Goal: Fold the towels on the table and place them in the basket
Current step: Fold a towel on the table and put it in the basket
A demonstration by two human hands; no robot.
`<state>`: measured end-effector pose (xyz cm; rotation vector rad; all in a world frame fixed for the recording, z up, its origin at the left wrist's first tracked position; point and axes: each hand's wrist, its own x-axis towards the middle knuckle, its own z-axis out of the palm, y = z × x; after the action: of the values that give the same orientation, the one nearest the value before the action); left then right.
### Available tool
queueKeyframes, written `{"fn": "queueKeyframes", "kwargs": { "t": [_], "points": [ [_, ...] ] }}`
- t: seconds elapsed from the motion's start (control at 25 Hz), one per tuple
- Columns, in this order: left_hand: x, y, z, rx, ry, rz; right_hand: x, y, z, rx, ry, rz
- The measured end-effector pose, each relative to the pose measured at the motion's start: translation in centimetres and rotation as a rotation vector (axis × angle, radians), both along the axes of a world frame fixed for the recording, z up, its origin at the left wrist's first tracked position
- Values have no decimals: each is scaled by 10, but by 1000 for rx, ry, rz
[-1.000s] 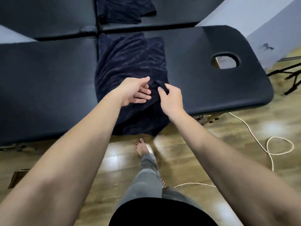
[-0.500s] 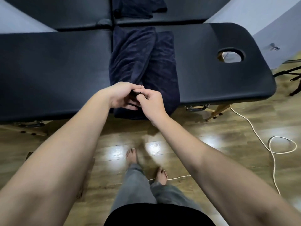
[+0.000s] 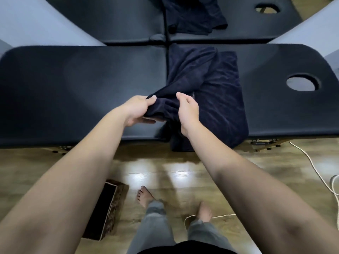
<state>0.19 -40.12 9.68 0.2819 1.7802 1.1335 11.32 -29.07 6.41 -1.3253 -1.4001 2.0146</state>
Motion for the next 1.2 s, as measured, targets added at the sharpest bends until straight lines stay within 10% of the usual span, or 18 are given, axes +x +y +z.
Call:
{"fn": "queueKeyframes", "kwargs": {
  "t": [0.56, 0.8, 1.0, 1.2],
  "points": [
    [-162, -153, -56, -200, -123, -46, -190, -124, -66, 444, -346, 628],
    [-155, -101, -42, -42, -272, 166, -155, -115, -39, 866, -79, 616],
    [-120, -24, -16, 27, -267, 62, -102, -67, -27, 1334, -339, 575],
    [-10, 94, 8, 71, -175, -147, 10, 11, -15, 1088, -377, 247]
  ]
}}
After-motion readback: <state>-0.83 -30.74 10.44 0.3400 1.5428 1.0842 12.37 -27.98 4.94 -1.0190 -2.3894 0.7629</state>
